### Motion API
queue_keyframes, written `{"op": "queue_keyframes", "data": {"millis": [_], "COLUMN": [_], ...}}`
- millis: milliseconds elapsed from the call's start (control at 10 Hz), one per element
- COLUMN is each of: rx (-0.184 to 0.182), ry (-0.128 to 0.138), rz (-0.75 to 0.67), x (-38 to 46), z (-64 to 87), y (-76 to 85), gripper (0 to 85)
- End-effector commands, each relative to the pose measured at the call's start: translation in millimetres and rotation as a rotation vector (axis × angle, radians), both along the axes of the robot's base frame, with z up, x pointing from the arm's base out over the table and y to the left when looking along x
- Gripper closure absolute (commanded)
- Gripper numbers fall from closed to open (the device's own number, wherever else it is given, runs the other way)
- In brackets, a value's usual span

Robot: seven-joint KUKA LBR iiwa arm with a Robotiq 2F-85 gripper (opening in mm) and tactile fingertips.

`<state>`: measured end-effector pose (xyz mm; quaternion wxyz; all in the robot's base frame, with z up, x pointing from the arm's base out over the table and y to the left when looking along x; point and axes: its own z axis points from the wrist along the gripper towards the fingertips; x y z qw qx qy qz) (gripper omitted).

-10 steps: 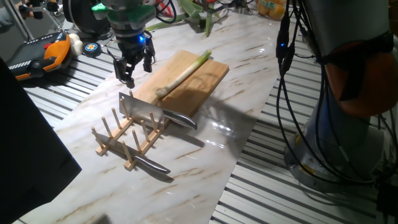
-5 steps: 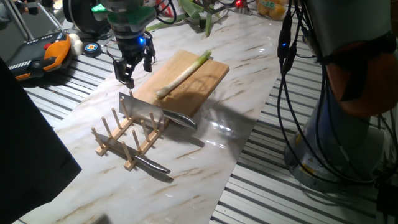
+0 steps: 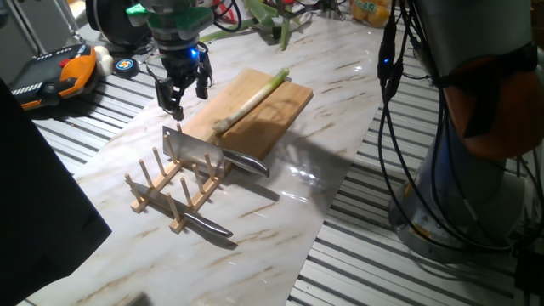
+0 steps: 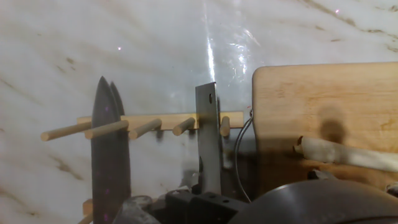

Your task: Chop the scallions

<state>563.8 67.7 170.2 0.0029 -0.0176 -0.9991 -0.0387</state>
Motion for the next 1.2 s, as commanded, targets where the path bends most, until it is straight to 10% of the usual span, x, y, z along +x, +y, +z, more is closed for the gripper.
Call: {"op": "queue_keyframes", "data": {"millis": [0,1100], "rx": [-0.004,-0.036], "ry": [0.007,0.016], "rz": [0.006,-0.012], "x": [-0.1,8.4], "z": [-0.2,-4.2], "y": [0.2,3.8], "gripper": [0.0,0.0]}}
